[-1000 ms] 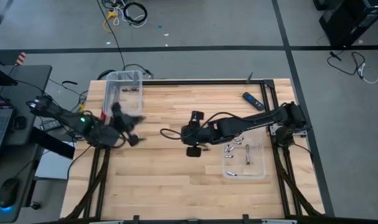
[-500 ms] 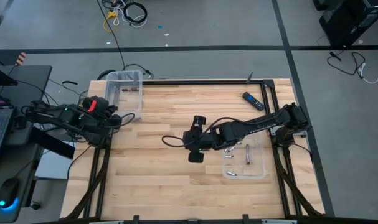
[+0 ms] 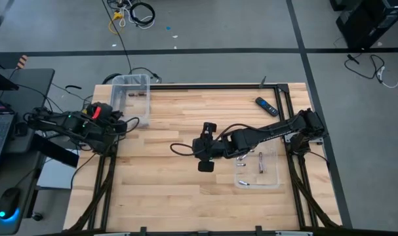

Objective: Sort batteries
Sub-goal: Put the black and copper battery into the top transparent bin

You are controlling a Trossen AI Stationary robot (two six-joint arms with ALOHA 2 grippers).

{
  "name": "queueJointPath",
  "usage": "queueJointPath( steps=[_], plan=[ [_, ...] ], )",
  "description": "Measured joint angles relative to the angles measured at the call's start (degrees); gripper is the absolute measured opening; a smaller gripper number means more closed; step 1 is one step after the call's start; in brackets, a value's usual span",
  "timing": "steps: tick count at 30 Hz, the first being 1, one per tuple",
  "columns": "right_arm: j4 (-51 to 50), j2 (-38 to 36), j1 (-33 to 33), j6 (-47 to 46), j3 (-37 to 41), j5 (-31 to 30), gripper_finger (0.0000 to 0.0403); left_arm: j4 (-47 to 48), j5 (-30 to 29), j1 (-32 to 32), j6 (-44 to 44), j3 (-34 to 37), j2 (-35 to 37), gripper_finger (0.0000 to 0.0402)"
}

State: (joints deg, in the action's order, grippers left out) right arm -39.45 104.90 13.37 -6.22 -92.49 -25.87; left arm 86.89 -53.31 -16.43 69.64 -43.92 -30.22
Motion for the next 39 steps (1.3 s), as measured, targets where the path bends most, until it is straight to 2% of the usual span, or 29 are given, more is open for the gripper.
queueJointPath(
  steps=[9, 19, 22, 25, 29, 32, 35, 39],
  plan=[
    [0.0, 0.0, 0.0, -0.1, 0.0, 0.0, 0.0148, 0.0, 0.0, 0.0, 0.1, 0.0, 0.0, 0.0093],
    [-1.5, 0.1, 0.0, -0.1, 0.0, 1.7, 0.0147, -1.9, -0.1, 0.0, -0.6, 0.0, 0.0, 0.0101],
    [-4.9, 0.1, 0.0, -0.3, 0.0, 5.1, 0.0148, -8.8, -0.1, -0.1, -5.9, 0.0, 0.0, 0.0101],
    [-7.8, 0.1, 0.0, -0.3, 0.6, 7.4, 0.0148, -21.4, -0.2, -0.2, -17.0, 0.4, -0.5, 0.0101],
    [-7.1, 0.2, -0.7, -0.3, 4.7, 10.7, 0.0149, -40.3, 0.5, -0.2, -33.7, 3.1, -1.9, 0.0101],
    [-3.1, 0.1, -1.8, 0.0, 9.7, 11.8, 0.0149, -50.4, 0.7, -0.2, -42.4, 5.2, -3.1, 0.0101],
    [-3.5, 0.2, -2.9, 0.1, 13.3, 10.9, 0.0149, -56.8, 0.7, -0.2, -47.9, 6.8, -4.6, 0.0101],
    [-3.0, 0.1, -4.9, -2.1, 15.4, 9.9, 0.0148, -58.3, 0.7, -0.2, -49.8, 6.9, -6.1, 0.0101]
  ],
)
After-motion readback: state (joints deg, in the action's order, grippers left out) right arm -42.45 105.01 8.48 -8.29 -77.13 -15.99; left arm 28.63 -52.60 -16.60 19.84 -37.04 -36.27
